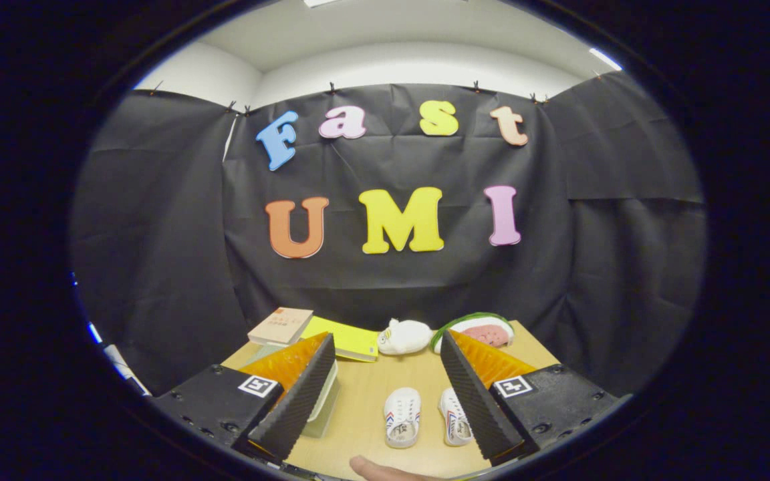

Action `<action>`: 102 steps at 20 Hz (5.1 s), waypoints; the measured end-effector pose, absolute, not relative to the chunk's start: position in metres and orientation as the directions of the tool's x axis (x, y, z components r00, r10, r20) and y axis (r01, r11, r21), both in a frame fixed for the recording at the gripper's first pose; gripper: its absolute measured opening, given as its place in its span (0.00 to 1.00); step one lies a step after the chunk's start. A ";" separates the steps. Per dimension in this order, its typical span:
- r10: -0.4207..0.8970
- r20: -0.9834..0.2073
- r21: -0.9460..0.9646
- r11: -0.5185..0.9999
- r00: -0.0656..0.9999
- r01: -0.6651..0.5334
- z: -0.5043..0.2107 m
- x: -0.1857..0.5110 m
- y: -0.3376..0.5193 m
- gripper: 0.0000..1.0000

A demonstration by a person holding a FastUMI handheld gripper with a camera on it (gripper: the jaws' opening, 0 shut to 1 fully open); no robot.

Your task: Open the storage box then place both shoes into the box .Put the left shoe in first, then the right shoe, with the right side of both shoes facing outward in a uniform manner.

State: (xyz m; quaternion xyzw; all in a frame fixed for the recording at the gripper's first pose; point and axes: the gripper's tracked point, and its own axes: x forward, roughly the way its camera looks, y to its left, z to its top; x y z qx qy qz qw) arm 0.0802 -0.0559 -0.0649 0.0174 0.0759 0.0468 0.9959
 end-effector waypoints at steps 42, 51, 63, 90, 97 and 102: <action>0.950 -0.307 0.947 0.311 0.064 -0.081 -0.295 0.282 0.114 0.94; 0.877 -0.477 0.867 0.480 0.050 -0.137 -0.280 0.274 0.097 0.50; 0.810 -0.584 0.806 0.586 0.053 -0.084 -0.226 0.259 0.090 0.05; 0.726 -0.679 0.667 0.673 0.110 -0.320 -0.091 0.215 0.355 0.31; 0.618 -0.776 0.564 0.768 0.123 -0.303 -0.115 0.214 0.345 1.00; 0.485 -0.860 0.446 0.865 0.158 -0.229 -0.147 0.218 0.277 1.00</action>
